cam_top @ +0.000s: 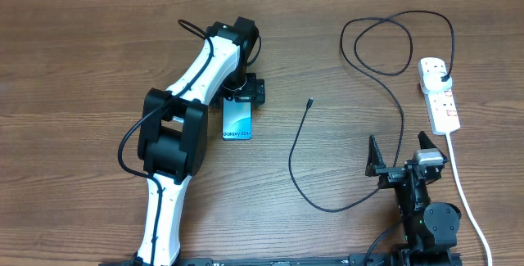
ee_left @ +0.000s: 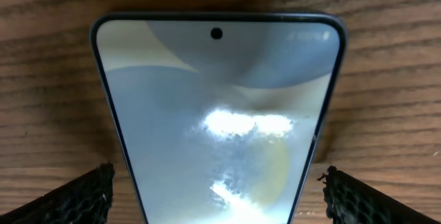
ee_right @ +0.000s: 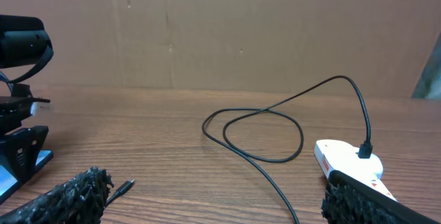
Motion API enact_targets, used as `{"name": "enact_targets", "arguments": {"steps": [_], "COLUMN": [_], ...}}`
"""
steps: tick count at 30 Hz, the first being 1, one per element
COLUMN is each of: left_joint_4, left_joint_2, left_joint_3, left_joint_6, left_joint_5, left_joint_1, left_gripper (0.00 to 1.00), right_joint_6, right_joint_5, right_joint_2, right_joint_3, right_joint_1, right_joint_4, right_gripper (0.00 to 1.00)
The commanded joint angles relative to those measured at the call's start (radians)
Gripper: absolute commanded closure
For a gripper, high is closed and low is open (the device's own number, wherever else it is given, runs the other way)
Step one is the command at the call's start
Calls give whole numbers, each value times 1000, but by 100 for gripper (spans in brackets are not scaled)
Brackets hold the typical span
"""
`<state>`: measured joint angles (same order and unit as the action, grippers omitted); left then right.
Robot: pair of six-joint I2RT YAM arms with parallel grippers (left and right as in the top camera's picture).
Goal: Plug charger to phone and switch on socket
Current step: 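Move the left gripper over the blue-screen phone and lower onto it, then grasp the phone edge with the left gripper and tilt it upright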
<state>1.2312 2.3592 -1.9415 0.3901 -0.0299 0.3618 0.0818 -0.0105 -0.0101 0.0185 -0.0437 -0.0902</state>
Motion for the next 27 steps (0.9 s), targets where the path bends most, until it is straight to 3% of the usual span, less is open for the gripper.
{"name": "enact_targets", "arguments": {"steps": [1,7,12,24,27], "left_joint_4": [-45,-124,-120,-133,-139], "left_joint_2": [8,8,8,8,8], "left_joint_3": [63,157,196,271,271], "left_joint_6": [41,42,116,119,104], "left_joint_5": [11,19,-19,-40,-42], "left_joint_1": [-3,-2,3,12,12], "left_gripper": [0,0,0,0,4], "right_joint_6": [-2,-2,-2,-2,-2], "right_joint_5": [10,10,10,10,10], "right_joint_2": [7,7,7,7,7], "right_joint_3": [-10,-10,-10,-10,-10], "right_joint_1": [5,5,5,5,5], "right_joint_4": [5,6,5,5,5], "right_gripper": [0,0,0,0,0]}}
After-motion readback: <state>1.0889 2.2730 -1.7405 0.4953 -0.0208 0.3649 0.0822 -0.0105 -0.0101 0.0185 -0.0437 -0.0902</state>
